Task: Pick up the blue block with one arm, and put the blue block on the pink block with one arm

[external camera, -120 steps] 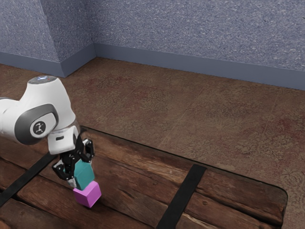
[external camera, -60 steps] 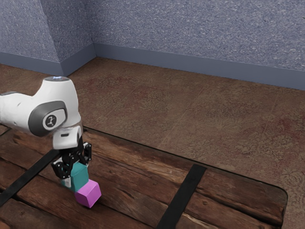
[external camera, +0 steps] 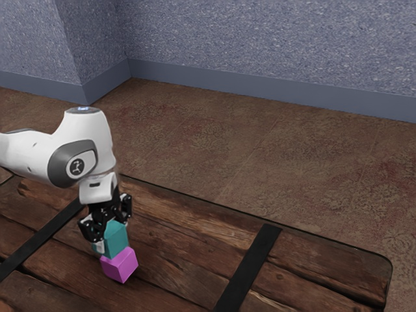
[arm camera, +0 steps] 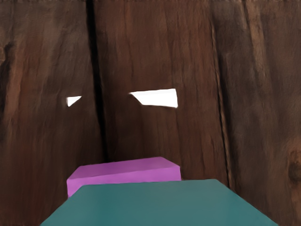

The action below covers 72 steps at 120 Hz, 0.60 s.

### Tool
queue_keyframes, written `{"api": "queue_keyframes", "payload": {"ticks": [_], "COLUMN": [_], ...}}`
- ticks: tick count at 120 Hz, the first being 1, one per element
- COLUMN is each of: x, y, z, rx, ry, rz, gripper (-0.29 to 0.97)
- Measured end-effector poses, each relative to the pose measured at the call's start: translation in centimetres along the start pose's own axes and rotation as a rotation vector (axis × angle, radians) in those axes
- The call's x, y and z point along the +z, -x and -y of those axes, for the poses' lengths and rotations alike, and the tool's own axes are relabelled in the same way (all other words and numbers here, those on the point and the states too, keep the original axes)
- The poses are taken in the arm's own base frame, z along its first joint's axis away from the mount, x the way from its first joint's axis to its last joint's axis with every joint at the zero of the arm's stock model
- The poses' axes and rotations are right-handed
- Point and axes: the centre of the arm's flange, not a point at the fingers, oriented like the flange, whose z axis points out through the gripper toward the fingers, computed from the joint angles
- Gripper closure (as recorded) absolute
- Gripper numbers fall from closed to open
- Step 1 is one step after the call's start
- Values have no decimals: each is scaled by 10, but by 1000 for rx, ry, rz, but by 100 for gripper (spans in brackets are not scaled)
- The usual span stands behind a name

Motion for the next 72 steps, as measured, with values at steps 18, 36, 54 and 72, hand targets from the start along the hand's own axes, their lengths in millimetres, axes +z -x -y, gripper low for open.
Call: {"api": "queue_keyframes", "payload": {"ticks": [18,36,54,72], "x": [5,3,1,3], "y": [5,5,5,3], "z": [-3,-2,1,1], "rx": [-6,-3,2,9], "ry": [5,0,-8,-2], "rz": [-2,-2,-2,-3], "gripper": [31,31,31,22]}}
